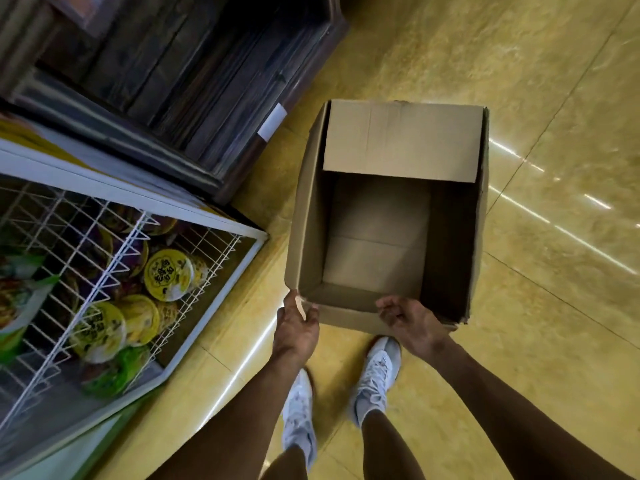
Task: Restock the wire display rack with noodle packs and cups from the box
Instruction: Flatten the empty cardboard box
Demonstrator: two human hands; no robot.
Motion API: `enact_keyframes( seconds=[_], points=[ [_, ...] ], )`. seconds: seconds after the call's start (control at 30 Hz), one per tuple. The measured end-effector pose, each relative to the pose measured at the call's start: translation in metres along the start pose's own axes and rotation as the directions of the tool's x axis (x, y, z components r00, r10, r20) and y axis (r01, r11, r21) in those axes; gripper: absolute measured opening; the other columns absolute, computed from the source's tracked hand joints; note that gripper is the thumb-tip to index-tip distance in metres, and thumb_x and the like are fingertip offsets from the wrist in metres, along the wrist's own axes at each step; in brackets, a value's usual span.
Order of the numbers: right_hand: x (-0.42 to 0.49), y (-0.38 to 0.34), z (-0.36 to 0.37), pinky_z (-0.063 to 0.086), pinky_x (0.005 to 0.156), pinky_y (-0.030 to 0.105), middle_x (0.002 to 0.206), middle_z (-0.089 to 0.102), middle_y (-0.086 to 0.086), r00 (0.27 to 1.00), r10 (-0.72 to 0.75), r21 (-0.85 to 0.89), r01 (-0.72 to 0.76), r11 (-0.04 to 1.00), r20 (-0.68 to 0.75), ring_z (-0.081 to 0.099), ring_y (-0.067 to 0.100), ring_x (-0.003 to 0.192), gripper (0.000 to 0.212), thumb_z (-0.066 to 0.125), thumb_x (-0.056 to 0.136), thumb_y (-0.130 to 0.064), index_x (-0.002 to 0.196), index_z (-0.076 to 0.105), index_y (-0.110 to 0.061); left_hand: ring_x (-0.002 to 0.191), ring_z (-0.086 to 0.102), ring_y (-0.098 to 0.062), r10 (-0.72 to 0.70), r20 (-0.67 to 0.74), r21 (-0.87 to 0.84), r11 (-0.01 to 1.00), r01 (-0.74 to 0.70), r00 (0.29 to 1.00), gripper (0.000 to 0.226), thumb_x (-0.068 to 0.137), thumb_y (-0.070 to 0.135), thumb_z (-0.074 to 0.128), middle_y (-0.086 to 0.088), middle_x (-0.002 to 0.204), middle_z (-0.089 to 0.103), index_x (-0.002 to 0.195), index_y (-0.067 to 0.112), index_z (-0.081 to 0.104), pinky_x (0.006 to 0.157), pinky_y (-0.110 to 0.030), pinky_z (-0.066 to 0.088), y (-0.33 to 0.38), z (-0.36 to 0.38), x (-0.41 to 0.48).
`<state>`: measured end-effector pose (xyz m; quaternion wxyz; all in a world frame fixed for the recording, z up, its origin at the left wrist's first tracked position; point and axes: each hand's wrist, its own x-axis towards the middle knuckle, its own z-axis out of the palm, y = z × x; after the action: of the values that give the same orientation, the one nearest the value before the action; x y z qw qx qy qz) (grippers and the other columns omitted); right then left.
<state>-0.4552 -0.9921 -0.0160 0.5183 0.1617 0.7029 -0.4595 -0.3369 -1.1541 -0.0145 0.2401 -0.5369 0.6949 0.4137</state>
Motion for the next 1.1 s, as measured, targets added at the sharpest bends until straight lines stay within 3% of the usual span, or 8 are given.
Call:
enact_keyframes(
  seconds=[0.07, 0.13, 0.27, 0.37, 0.53, 0.63, 0.9, 1.1],
  points=[
    [0.003, 0.015, 0.004, 0.033, 0.038, 0.009, 0.070, 0.044, 0.009, 0.990, -0.010, 0.013, 0.012, 1.000, -0.139, 0.046, 0.007, 0.045, 0.031, 0.029, 0.100, 0.009, 0.078, 0.049, 0.002, 0.140, 0.044, -0.031, -0.001, 0.024, 0.003, 1.000, 0.001, 1.000, 0.060, 0.105, 0.036, 0.046, -0.011, 0.154, 0.042, 0.158, 0.025, 0.021, 0.113, -0.037, 0.038, -0.003, -0.001, 0.005],
    [0.007, 0.027, 0.006, 0.034, 0.039, 0.008, 0.061, 0.049, 0.009, 0.992, -0.042, -0.003, 0.042, 0.999, -0.120, 0.046, 0.006, 0.041, 0.032, 0.028, 0.101, 0.010, 0.077, 0.049, 0.004, 0.140, 0.045, -0.033, 0.001, 0.041, 0.015, 1.000, -0.001, 0.999, 0.061, 0.105, 0.036, 0.046, -0.012, 0.155, 0.043, 0.159, 0.026, 0.020, 0.113, -0.040, 0.040, -0.008, -0.001, 0.015],
    [0.003, 0.047, 0.009, 0.047, 0.070, 0.017, 0.075, 0.060, -0.002, 0.988, -0.125, -0.201, 0.105, 0.974, -0.091, 0.056, 0.006, 0.070, 0.037, 0.035, 0.101, 0.010, 0.082, 0.058, -0.011, 0.137, 0.048, -0.034, 0.018, 0.061, 0.037, 0.999, -0.020, 0.998, 0.061, 0.105, 0.035, 0.044, -0.012, 0.154, 0.045, 0.159, 0.028, 0.017, 0.110, -0.038, 0.042, -0.019, 0.005, 0.035],
    [0.005, 0.063, 0.027, 0.050, 0.072, 0.018, 0.069, 0.066, -0.008, 0.988, -0.021, 0.006, 0.022, 1.000, -0.156, 0.062, 0.002, 0.067, 0.033, 0.048, 0.098, 0.004, 0.081, 0.062, -0.020, 0.131, 0.053, -0.035, 0.052, 0.071, 0.016, 0.998, -0.054, 0.996, 0.065, 0.105, 0.035, 0.045, -0.010, 0.149, 0.051, 0.160, 0.030, 0.011, 0.106, -0.042, 0.046, -0.032, 0.011, 0.044],
    [-0.007, 0.077, 0.056, 0.039, 0.065, 0.000, 0.084, 0.068, 0.003, 0.945, -0.180, -0.058, 0.171, 0.984, -0.273, 0.061, 0.010, 0.078, 0.015, 0.054, 0.098, 0.002, 0.105, 0.065, -0.007, 0.127, 0.058, -0.030, 0.089, 0.108, -0.062, 0.995, -0.083, 0.990, 0.077, 0.102, 0.037, 0.052, -0.001, 0.132, 0.065, 0.159, 0.035, 0.002, 0.105, -0.042, 0.046, -0.051, 0.023, 0.047],
    [-0.018, 0.088, 0.068, 0.044, 0.075, 0.006, 0.102, 0.067, 0.007, 0.935, -0.246, -0.151, 0.213, 0.965, -0.254, 0.060, 0.015, 0.095, 0.022, 0.059, 0.098, -0.008, 0.120, 0.064, -0.009, 0.117, 0.062, -0.027, 0.098, 0.125, -0.095, 0.992, -0.086, 0.987, 0.079, 0.100, 0.031, 0.058, -0.007, 0.117, 0.070, 0.159, 0.029, 0.005, 0.095, -0.033, 0.046, -0.058, 0.021, 0.048],
    [-0.052, 0.088, 0.073, 0.051, 0.093, 0.031, 0.112, 0.065, -0.002, 0.914, -0.305, -0.303, 0.221, 0.927, -0.267, 0.060, 0.016, 0.102, 0.019, 0.058, 0.100, -0.023, 0.117, 0.063, -0.029, 0.123, 0.055, -0.035, 0.163, 0.170, 0.030, 0.985, -0.171, 0.972, 0.062, 0.100, 0.034, 0.056, -0.010, 0.143, 0.041, 0.153, 0.036, 0.024, 0.105, -0.037, 0.046, -0.046, 0.002, 0.018],
    [-0.070, 0.051, 0.059, 0.051, 0.098, 0.034, 0.118, 0.066, 0.003, 0.909, -0.365, -0.390, 0.267, 0.881, -0.202, 0.062, 0.015, 0.105, 0.022, 0.059, 0.099, -0.024, 0.121, 0.065, -0.023, 0.131, 0.051, -0.030, 0.199, 0.124, 0.045, 0.977, -0.206, 0.972, 0.049, 0.100, 0.034, 0.055, -0.007, 0.147, 0.047, 0.147, 0.031, 0.042, 0.109, -0.034, 0.042, -0.025, -0.014, -0.003]
  ],
)
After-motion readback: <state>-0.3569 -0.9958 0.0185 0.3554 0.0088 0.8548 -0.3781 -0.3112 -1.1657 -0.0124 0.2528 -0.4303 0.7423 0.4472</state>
